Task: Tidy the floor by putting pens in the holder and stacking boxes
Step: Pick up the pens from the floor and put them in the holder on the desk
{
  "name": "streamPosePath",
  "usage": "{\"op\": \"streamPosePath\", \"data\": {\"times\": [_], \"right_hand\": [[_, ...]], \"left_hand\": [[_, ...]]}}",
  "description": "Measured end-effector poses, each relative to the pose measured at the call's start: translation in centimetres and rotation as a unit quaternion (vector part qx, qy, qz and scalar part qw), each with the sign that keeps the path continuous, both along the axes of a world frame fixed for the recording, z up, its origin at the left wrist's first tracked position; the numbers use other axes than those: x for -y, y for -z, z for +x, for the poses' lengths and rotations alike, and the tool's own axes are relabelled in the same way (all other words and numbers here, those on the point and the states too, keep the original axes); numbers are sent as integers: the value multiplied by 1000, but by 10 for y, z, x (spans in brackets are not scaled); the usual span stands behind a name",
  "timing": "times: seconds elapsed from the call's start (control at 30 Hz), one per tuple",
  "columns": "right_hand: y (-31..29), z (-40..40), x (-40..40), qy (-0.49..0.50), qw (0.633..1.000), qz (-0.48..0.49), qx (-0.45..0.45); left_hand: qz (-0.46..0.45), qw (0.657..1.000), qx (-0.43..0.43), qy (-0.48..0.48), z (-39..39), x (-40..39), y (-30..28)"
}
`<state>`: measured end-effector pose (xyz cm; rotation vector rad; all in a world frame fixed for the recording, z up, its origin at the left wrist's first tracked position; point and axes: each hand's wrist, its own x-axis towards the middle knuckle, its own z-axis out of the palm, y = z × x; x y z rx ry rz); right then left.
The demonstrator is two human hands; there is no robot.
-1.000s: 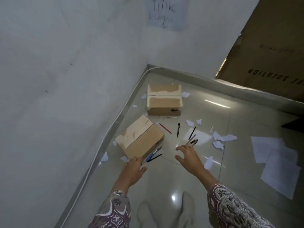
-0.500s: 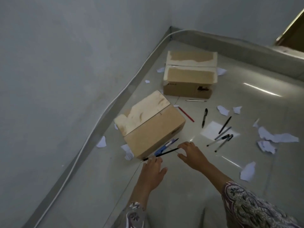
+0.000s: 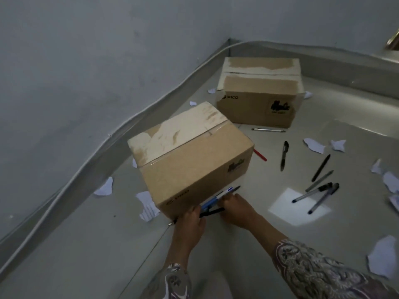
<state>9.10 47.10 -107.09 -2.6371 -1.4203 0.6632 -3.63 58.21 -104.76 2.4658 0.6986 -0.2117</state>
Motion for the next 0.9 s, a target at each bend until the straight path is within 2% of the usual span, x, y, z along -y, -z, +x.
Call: {"op": "streamPosePath", "data": {"times": [0.1, 0.2, 0.33, 0.4, 0.53, 0.63, 0.7, 0.77, 0.9], "right_hand": [[27, -8, 0, -36, 996, 30, 79], [45, -8, -3, -20, 991, 55, 118], [25, -11, 0, -21, 984, 105, 142], [21, -10, 1, -19, 987, 132, 94], [15, -29, -17, -49, 984, 171, 30], [20, -54, -33, -99, 983, 158, 3], [23, -63, -40, -93, 984, 155, -2], [26, -63, -45, -96, 983, 152, 35], [40, -59, -52, -136, 979, 87, 125]], "left_hand": [[21, 997, 53, -50, 3, 3, 18], [-28, 977, 107, -182, 1, 16, 25], [-98, 922, 129, -353, -9, 33, 36], [-152, 885, 159, -412, -13, 35, 37], [-323, 805, 211, -450, -15, 31, 37], [-337, 762, 226, -504, -18, 24, 40], [-340, 727, 249, -542, -24, 19, 43], [-329, 703, 274, -567, -29, 14, 43], [-346, 668, 303, -585, -38, 3, 45]]}}
